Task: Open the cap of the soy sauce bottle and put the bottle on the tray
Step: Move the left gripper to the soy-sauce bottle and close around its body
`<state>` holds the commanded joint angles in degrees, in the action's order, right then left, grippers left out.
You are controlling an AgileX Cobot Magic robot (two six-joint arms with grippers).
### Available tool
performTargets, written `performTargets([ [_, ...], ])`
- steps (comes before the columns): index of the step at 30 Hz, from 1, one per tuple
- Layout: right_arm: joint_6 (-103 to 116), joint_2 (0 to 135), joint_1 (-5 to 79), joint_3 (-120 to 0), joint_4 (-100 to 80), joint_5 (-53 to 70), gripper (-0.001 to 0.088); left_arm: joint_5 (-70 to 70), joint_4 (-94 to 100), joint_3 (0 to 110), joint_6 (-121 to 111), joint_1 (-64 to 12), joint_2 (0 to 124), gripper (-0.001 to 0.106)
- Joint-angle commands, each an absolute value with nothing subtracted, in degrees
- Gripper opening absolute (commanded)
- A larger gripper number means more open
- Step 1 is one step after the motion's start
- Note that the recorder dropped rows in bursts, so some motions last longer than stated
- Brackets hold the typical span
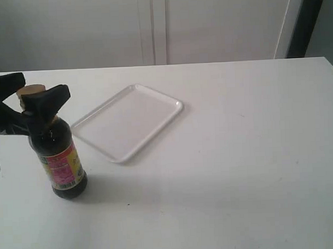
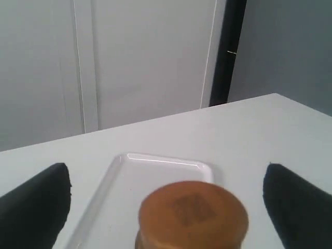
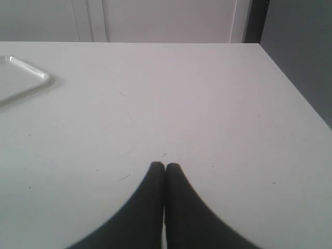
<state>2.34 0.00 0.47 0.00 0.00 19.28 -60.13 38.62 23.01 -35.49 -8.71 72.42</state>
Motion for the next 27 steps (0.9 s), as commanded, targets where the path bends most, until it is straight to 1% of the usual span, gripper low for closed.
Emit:
performTargets([
  [13,2.3,0.0,0.5,0.0,0.0,19.3,0.0000,-62.5,37.3,21.4,-33.8,-8.7,79.2,0.105],
  [18,2.3,0.0,0.5,0.0,0.0,19.3,0.0000,-64.2,37.3,20.6,-32.9,-8.7,80.1,0.099],
  [27,2.3,0.0,0.5,0.0,0.0,19.3,0.0000,-65.1,37.1,20.6,-32.1,-8.7,83.5,0.099],
])
